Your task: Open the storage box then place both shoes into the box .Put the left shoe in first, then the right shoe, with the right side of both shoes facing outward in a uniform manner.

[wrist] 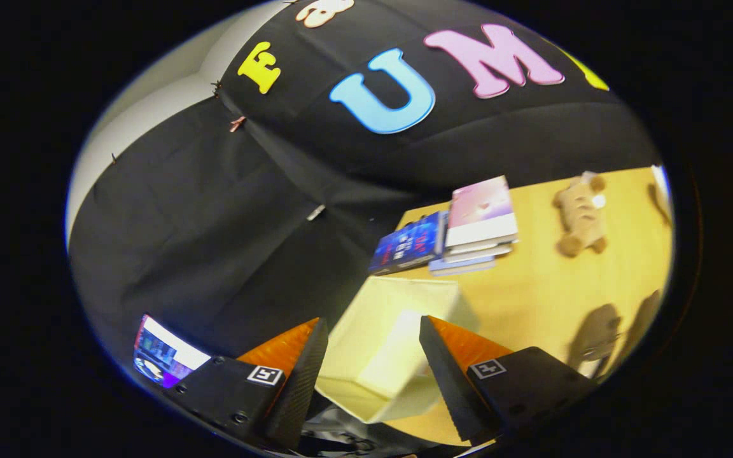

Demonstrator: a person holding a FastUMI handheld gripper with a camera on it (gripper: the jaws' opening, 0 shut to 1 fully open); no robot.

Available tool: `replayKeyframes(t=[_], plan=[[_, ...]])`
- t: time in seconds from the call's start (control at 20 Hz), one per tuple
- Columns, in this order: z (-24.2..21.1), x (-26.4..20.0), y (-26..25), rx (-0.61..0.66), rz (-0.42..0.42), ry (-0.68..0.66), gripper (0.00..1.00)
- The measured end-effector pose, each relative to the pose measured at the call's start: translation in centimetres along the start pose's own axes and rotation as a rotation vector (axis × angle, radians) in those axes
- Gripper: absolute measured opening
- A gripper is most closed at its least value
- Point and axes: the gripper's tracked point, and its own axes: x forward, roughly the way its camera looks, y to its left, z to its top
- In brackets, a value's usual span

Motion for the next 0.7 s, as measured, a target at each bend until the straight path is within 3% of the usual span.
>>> replayKeyframes(t=[0.2, 0.45, 0.55, 0.7], plan=[[0.6, -7.1, -8.5, -0.082, -0.224, -0.021, 0.91], [-2.2, -12.1, -18.0, -0.153, -0.457, 0.035, 0.91], [-4.2, -12.5, -21.2, -0.170, -0.525, 0.098, 0.91], [-8.0, -12.1, -24.2, -0.154, -0.562, 0.190, 0.88]])
